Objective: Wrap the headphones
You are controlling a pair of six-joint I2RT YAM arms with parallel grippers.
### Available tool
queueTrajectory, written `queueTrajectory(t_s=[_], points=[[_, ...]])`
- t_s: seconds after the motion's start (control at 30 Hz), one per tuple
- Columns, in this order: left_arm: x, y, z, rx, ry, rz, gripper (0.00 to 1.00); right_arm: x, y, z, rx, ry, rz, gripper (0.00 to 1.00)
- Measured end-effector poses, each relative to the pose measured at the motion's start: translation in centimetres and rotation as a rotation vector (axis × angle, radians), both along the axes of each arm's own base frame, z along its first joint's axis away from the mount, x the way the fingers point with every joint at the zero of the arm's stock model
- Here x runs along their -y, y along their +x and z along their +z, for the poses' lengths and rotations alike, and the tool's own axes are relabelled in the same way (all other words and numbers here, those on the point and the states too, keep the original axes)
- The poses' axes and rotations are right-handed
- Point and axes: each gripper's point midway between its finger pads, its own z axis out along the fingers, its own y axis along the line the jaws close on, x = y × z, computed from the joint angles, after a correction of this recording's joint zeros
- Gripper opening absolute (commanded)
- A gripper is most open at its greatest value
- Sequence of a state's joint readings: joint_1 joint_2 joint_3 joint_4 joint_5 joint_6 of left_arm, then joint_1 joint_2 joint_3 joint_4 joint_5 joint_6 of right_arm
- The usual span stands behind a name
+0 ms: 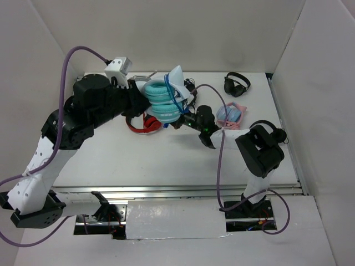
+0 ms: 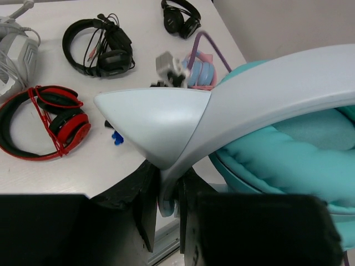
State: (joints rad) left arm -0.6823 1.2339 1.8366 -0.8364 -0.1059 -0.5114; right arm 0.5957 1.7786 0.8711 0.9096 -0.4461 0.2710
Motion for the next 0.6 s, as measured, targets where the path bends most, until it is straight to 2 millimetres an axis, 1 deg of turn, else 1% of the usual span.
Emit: queueTrajectory(t_s=[0.1, 0.17, 0.27, 0.33, 0.4, 0.47, 0.53, 0.6], points=[[-0.1, -1.2, -1.0, 0.007, 0.011, -0.03, 0.0, 1.6, 2.6, 2.3, 0.023, 0.063, -0.009, 0.0], [-0.1, -2.1, -2.7, -0.002, 0.024, -0.055, 0.0, 3.2, 4.4, 4.1, 0.048, 0.086, -0.023, 0.0], [0.7, -3.2, -6.4, -0.029, 0.076, -0.119, 0.0, 5.6, 7.3, 7.3, 0.108, 0.086, -0.031, 0.0], [1.8, -3.6, -9.5, -0.054, 0.13, -0.158, 0.0, 7.0, 8.9, 9.5, 0.154, 0.049, -0.028, 0.0], [2.7, -3.7, -13.0, -0.08, 0.219, -0.163, 0.0, 8.1, 10.1, 11.5, 0.211, -0.008, -0.019, 0.0], [3.7, -3.7, -15.5, -0.096, 0.304, -0.155, 0.0, 8.8, 10.4, 12.7, 0.248, -0.079, -0.009, 0.0], [4.8, -3.5, -17.1, -0.096, 0.367, -0.142, 0.0, 9.3, 10.1, 13.3, 0.273, -0.168, 0.0, 0.0], [5.7, -3.2, -18.4, -0.098, 0.419, -0.128, 0.0, 9.8, 9.2, 13.6, 0.291, -0.251, -0.008, 0.0]])
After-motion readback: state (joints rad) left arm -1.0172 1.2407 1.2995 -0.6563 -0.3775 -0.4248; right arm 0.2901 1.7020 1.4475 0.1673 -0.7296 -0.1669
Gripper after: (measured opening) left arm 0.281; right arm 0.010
